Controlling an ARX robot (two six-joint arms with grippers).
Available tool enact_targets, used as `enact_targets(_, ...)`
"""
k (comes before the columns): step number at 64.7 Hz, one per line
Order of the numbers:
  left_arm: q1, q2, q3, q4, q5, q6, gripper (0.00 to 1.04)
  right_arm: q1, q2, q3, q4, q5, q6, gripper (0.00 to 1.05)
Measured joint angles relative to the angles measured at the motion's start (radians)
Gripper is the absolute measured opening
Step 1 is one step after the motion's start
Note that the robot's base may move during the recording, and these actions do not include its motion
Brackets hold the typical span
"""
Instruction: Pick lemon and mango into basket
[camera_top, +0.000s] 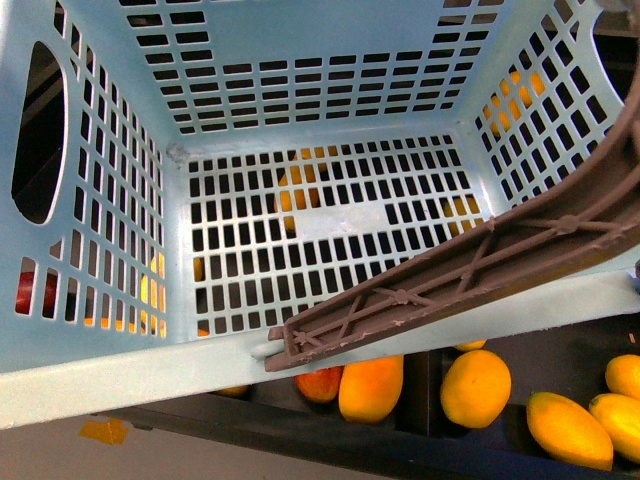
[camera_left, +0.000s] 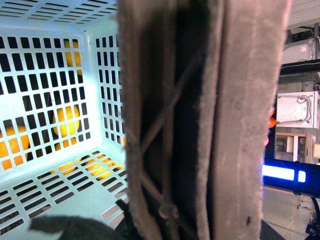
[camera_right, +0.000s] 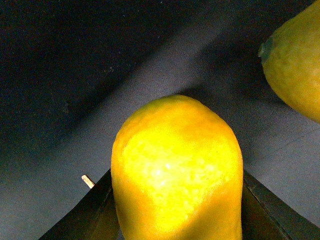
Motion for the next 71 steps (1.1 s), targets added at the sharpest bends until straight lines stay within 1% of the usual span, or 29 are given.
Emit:
enact_targets(11, 0.000, 0.000, 0.000, 0.000, 0.000, 0.000, 0.14, -0.010, -0.092, -0.093, 0.058, -0.045, -0.041, 0.51)
enact_targets(16, 0.000, 0.000, 0.000, 0.000, 0.000, 0.000, 0.14, -0.020, -0.177, -0.159, 0.094, -0.083, -0.070, 0.50)
enact_targets(23, 0.000, 0.000, 0.000, 0.000, 0.000, 0.000, 0.14, -0.034, -0.327, -0.256, 0.124, -0.119, -0.130, 0.50)
enact_targets(31, 0.000, 0.000, 0.000, 0.000, 0.000, 0.000, 0.14, -0.050, -0.547, -0.378, 0.123, -0.195, -0.219, 0.50)
enact_targets(39, 0.000, 0.000, 0.000, 0.000, 0.000, 0.000, 0.14, -0.052, -0.800, -0.475, 0.040, -0.274, -0.303, 0.50)
enact_targets(49, 0.000, 0.000, 0.000, 0.000, 0.000, 0.000, 0.14, -0.032, -1.087, -0.505, -0.093, -0.310, -0.328, 0.50)
enact_targets(56, 0.000, 0.000, 0.000, 0.000, 0.000, 0.000, 0.14, 0.017, -1.290, -0.486, -0.173, -0.308, -0.321, 0.50)
enact_targets(59, 0.000, 0.000, 0.000, 0.000, 0.000, 0.000, 0.14, 0.060, -1.369, -0.468, -0.195, -0.296, -0.306, 0.50)
enact_targets(62, 0.000, 0.000, 0.000, 0.000, 0.001, 0.000, 0.14, 0.137, -1.442, -0.439, -0.206, -0.263, -0.283, 0.50)
enact_targets(63, 0.000, 0.000, 0.000, 0.000, 0.001, 0.000, 0.14, 0.145, -1.446, -0.437, -0.206, -0.260, -0.282, 0.50)
enact_targets(65, 0.000, 0.000, 0.000, 0.000, 0.001, 0.000, 0.14, 0.190, -1.463, -0.422, -0.203, -0.237, -0.269, 0.50)
enact_targets(68, 0.000, 0.000, 0.000, 0.000, 0.001, 0.000, 0.14, 0.284, -1.467, -0.395, -0.185, -0.187, -0.247, 0.50)
enact_targets(70, 0.000, 0.000, 0.000, 0.000, 0.001, 0.000, 0.14, 0.317, -1.463, -0.387, -0.177, -0.169, -0.241, 0.50)
enact_targets(71, 0.000, 0.000, 0.000, 0.000, 0.000, 0.000, 0.14, 0.357, -1.452, -0.378, -0.166, -0.149, -0.236, 0.50)
